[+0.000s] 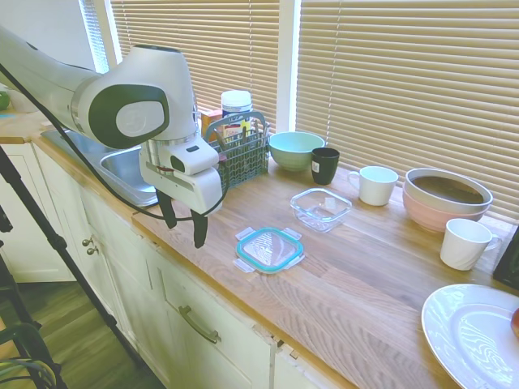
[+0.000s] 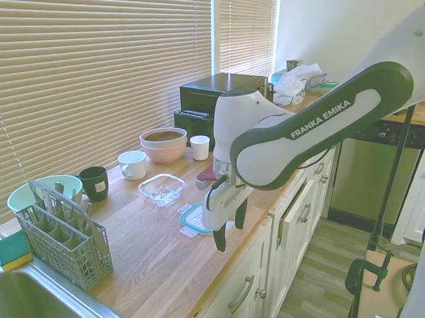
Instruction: Cover the lid of the food container
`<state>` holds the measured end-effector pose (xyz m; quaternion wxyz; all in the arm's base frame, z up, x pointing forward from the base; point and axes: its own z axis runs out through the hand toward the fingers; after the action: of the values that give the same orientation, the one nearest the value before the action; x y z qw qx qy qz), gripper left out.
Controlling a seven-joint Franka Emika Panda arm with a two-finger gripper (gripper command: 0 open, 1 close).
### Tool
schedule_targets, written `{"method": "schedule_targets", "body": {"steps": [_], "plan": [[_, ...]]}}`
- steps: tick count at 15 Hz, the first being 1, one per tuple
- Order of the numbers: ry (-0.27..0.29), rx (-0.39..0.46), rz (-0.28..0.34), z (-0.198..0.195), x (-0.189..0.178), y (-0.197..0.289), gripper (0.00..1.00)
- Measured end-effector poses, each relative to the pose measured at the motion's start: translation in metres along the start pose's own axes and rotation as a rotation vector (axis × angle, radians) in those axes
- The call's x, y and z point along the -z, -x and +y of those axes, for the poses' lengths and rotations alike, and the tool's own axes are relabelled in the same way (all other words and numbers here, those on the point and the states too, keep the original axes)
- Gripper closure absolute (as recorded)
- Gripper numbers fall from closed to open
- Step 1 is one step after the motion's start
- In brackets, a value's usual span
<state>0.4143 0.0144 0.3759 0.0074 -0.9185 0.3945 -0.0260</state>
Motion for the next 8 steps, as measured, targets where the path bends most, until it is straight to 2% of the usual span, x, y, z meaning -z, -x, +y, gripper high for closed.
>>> {"method": "schedule_targets", "body": {"steps": [5, 8], "plan": [[-0.003, -0.002, -0.014, 0.002, -0.002, -0.002, 0.00], [-0.027, -0.015, -0.039, 0.023, -0.003, -0.024, 0.00]]}}
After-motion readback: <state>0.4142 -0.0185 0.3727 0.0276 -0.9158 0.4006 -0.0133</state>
